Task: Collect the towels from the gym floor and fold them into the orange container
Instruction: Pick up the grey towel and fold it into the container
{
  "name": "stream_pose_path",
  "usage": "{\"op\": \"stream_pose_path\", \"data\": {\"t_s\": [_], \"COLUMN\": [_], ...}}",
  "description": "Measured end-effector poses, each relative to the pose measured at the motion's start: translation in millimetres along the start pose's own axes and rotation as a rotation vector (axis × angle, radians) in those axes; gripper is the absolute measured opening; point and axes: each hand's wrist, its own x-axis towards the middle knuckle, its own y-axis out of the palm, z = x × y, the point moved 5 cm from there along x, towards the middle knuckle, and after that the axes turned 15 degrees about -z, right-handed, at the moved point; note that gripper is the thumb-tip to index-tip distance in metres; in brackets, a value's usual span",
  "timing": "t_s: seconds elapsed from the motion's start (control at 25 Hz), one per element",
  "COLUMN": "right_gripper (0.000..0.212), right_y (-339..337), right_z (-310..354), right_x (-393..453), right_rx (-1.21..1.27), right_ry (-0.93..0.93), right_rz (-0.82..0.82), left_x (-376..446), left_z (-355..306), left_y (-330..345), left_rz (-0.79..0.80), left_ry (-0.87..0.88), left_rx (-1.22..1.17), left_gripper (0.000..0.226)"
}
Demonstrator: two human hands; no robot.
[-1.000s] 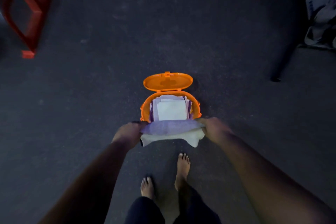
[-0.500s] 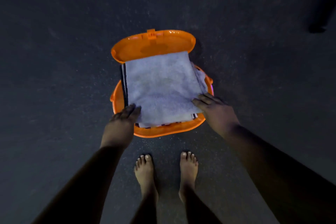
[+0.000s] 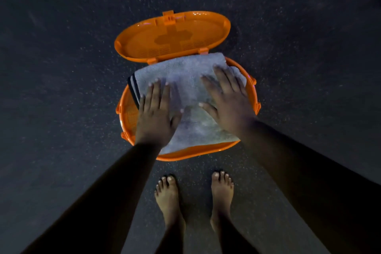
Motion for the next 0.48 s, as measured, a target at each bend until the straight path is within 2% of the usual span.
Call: {"op": "stream_pose_path", "data": {"t_s": [0.12, 0.28, 0.36, 0.48], "right_gripper": [0.074, 0.074, 0.075, 0.076], "right_y": [54.1, 127.2, 144.0, 136.6], "right_z": [-8.1, -35.3, -40.9, -36.5], "right_x": [29.1, 21.1, 25.9, 29.6], "right_rx": [-0.061, -0.046, -0.051, -0.076], "right_ry": [0.036, 0.086, 0.087, 0.073], "right_rz": [0.093, 0.066, 0.043, 0.061], "left_x": [39.7, 30.8, 39.8, 43.1], "left_z": [6.0, 35.8, 43.4, 40.4], "left_y": [48.3, 123.8, 138.5, 130.6], "left_rz": [0.005, -0.04, -0.069, 0.005], "left_ry": [0.023, 0.061, 0.038, 0.028], "left_rx": [0.097, 0.145, 0.129, 0.132], "left_gripper": [0.084, 0.083, 0.083, 0.083]}}
